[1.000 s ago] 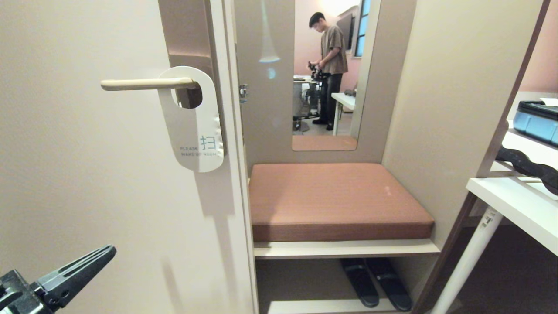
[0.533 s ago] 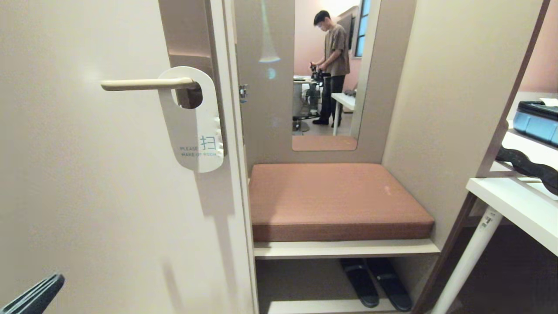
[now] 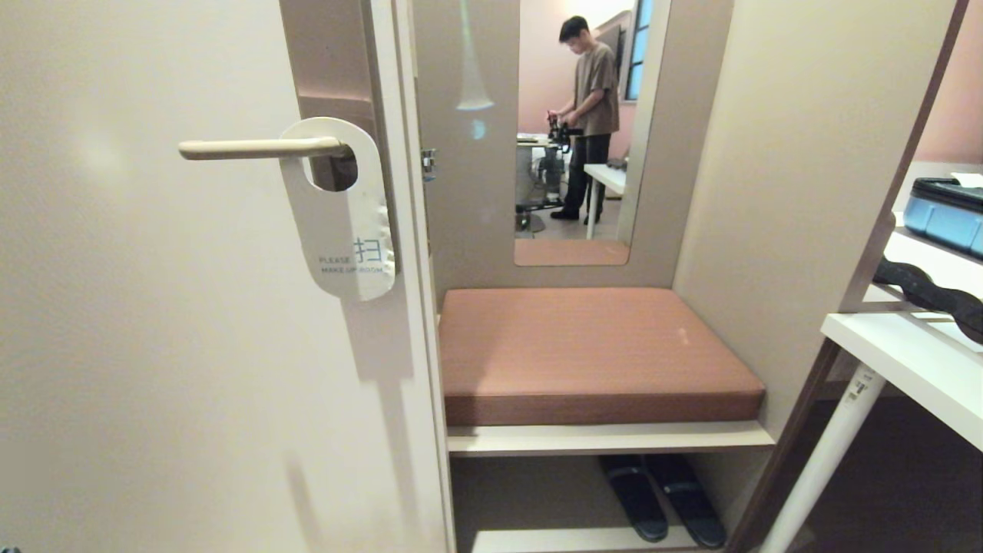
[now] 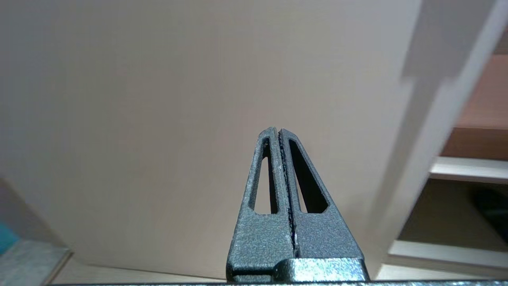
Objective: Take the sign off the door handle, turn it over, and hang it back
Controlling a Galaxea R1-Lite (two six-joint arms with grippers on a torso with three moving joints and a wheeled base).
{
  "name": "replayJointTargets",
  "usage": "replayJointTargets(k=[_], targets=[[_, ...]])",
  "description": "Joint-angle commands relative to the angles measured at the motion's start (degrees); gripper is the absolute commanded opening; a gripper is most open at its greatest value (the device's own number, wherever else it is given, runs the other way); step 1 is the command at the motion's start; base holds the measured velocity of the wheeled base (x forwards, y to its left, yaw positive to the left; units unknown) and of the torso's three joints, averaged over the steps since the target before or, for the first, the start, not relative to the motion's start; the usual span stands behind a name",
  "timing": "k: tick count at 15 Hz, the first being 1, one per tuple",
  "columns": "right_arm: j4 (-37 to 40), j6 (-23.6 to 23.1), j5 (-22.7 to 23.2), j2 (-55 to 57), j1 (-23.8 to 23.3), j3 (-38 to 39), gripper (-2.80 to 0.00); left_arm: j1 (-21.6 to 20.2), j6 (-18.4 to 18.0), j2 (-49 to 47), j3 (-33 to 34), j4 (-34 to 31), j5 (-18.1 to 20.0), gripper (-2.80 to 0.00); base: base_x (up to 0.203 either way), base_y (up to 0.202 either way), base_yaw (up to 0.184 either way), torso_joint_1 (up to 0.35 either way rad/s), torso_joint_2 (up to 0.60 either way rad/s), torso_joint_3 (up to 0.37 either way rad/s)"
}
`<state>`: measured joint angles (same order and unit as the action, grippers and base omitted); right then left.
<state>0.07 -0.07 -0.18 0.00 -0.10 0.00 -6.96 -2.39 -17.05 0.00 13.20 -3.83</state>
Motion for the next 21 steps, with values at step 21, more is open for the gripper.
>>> replayJointTargets(k=[21], targets=[[0.0, 0.0, 0.0, 0.0, 0.0, 0.0, -2.80, 6.5, 0.9, 17.0, 0.0, -13.5, 3.1, -2.80, 0.000, 0.000, 0.000, 0.000, 0.00, 0.000]])
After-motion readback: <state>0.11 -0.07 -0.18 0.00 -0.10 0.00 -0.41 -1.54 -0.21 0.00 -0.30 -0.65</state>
